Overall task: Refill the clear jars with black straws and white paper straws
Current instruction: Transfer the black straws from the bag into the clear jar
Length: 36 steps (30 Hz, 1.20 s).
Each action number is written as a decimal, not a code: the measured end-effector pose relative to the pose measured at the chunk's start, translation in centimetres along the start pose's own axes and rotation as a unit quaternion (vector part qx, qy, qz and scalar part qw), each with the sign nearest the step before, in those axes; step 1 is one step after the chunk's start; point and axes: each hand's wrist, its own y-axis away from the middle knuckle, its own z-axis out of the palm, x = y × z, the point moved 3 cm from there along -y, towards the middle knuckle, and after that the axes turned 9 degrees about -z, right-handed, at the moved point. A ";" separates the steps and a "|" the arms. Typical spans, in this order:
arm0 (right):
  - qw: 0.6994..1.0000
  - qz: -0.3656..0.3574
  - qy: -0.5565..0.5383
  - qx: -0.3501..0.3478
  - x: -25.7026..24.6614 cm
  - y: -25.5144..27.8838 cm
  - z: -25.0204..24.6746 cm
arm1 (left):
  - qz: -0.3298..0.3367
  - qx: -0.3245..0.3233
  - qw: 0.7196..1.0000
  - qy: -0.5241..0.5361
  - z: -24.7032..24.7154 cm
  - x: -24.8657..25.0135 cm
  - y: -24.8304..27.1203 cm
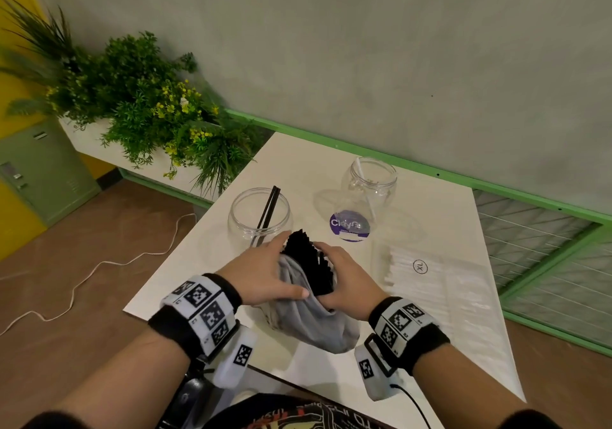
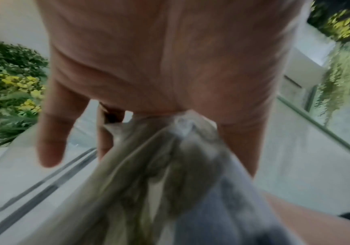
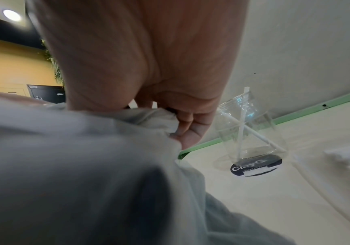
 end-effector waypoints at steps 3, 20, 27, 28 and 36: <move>0.999 0.010 -0.030 0.006 0.1 -0.5 -0.3 | -0.010 -0.004 1.000 0.023 0.4 -0.8 -0.8; 0.979 0.075 -0.159 0.103 0.6 -0.8 -2.9 | -0.005 0.169 0.964 0.207 -1.1 -3.8 0.4; 0.990 0.096 -0.074 0.071 1.5 0.3 -2.3 | 0.010 0.148 0.986 0.076 -2.0 -3.9 0.3; 0.989 0.092 -0.074 0.086 1.4 0.3 -2.4 | 0.016 0.145 0.986 0.074 -2.1 -4.0 0.2; 0.983 0.096 -0.039 0.152 1.8 0.9 -2.0 | 0.115 0.198 0.969 0.094 -2.0 -3.8 -0.2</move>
